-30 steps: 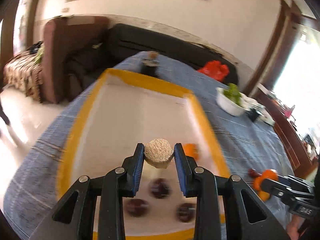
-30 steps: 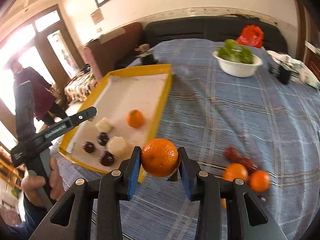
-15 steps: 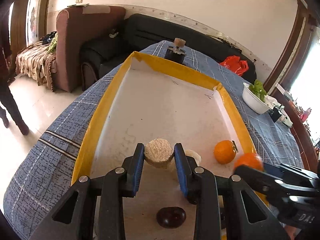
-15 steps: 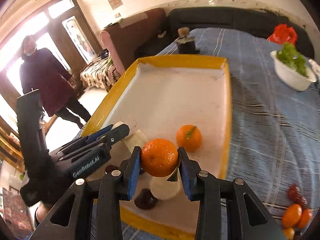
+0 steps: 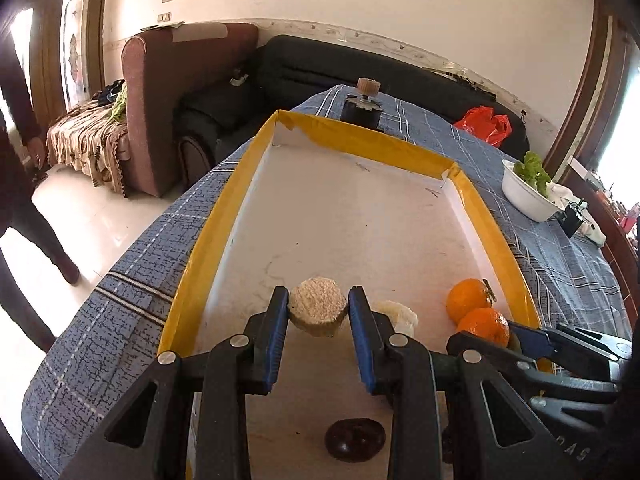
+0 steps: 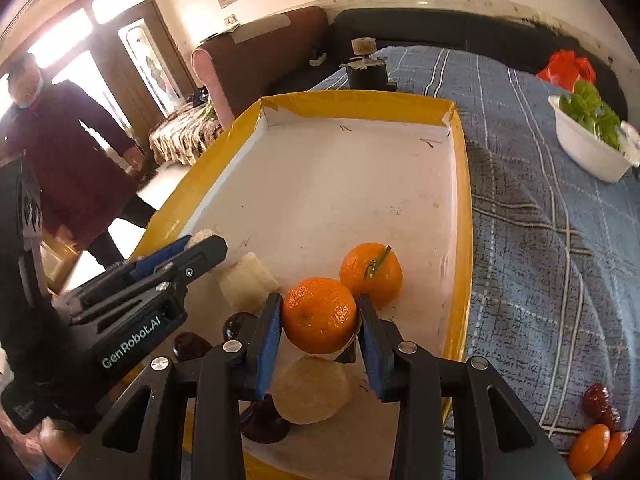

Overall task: Organize fruits
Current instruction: 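Open the left tool to drop the slice while the right tool drops the orange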

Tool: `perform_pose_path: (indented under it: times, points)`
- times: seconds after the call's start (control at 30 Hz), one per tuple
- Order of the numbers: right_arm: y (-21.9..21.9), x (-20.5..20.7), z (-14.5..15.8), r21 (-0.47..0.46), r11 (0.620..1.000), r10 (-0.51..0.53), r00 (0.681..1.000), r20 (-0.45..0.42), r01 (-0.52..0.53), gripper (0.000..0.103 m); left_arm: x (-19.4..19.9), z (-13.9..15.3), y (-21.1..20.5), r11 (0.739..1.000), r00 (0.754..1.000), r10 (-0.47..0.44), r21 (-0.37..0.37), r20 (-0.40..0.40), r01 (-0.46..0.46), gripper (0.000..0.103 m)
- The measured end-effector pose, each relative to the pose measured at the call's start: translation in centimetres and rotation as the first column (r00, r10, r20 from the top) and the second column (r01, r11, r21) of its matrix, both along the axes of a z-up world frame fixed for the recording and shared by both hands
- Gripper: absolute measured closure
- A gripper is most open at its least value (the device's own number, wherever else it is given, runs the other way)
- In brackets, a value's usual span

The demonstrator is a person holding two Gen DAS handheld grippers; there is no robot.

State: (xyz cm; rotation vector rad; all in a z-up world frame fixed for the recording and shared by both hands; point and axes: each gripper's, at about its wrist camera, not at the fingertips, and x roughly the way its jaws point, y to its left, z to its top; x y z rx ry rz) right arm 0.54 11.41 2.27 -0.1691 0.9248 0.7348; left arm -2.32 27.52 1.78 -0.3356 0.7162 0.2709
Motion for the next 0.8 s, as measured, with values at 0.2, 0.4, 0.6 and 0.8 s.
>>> perform_pose_path:
  times: [0.2,0.4,0.6,0.8]
  points:
    - [-0.1,-0.2,-0.1,-0.03,1.0,0.001,0.999,0.035,0.001,0.061,0.0,0.1,-0.4,1.0,1.0,0.005,0.024,0.004,-0.005,0.073]
    - [-1.0,-1.2,0.7,-0.004,1.0,0.008,0.999,0.047,-0.008,0.05,-0.2,0.3,-0.6,0.999,1.0,0.008,0.05,0.011,-0.009,0.073]
    - [-2.4,-2.4,2.1,0.035,0.999,0.003,0.998,0.057,-0.005,0.049,-0.5,0.8,-1.0,0.996,0.999,0.01,0.085,0.03,-0.012,0.073]
    - [-4.9,-3.8,3.1,0.079,0.997,0.005,0.999,0.035,-0.008,0.047,-0.9,1.3,-1.6,0.991,0.998,0.013,0.135,0.054,-0.021,0.07]
